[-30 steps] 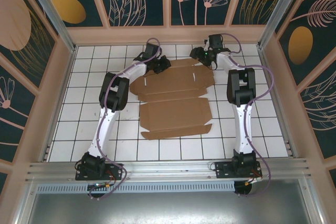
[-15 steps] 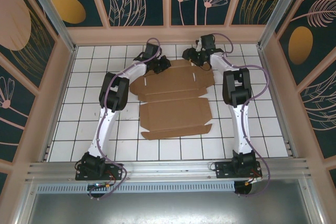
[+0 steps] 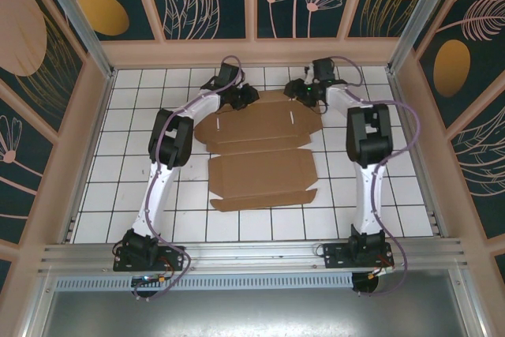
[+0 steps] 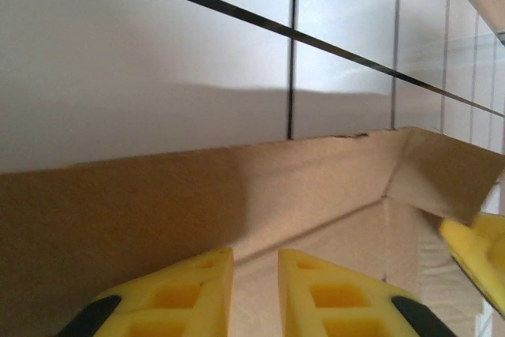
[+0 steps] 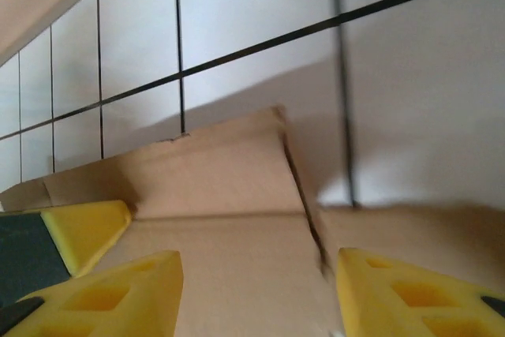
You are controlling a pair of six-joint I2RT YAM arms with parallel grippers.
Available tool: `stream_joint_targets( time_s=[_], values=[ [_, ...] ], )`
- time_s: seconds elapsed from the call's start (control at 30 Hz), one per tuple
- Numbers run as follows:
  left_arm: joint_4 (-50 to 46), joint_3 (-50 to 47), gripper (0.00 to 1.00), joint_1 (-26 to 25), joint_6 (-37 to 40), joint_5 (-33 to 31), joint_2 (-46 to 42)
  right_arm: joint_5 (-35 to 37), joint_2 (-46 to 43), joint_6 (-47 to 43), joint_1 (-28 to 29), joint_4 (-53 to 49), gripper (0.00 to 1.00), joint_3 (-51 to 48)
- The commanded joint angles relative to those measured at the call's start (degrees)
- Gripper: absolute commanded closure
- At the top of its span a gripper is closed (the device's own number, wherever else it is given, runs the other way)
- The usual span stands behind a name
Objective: Fold the paper box
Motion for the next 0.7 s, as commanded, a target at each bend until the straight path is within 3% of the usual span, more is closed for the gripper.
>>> stream_joint_targets(
  time_s=[0.0,0.13,0.4,0.67],
  values=[
    [-0.23,-0.93,0.75,-0.26,0.98,2.07,-7.57,2.6,-8.94,-1.81,-4.14,4.52,0.46,-6.47],
    [-0.38,-10.29,0.74,-0.27,2.53,2.28,-12.83,2.61,-13.37,-3.3,-7.09,4.98,0.45,-13.37],
    [6.6,-35.21,0.78,-0.33,-0.68,1.76,-23.16,-1.47,-10.47,-7.75,-9.21,2.18,0.43,-13.71],
    [5.61,-41.38,0.8,-0.26,0.36,-0.36,-24.05,-2.33,-8.75,-8.89,-8.78,1.46,0.51,-14.98]
  ],
)
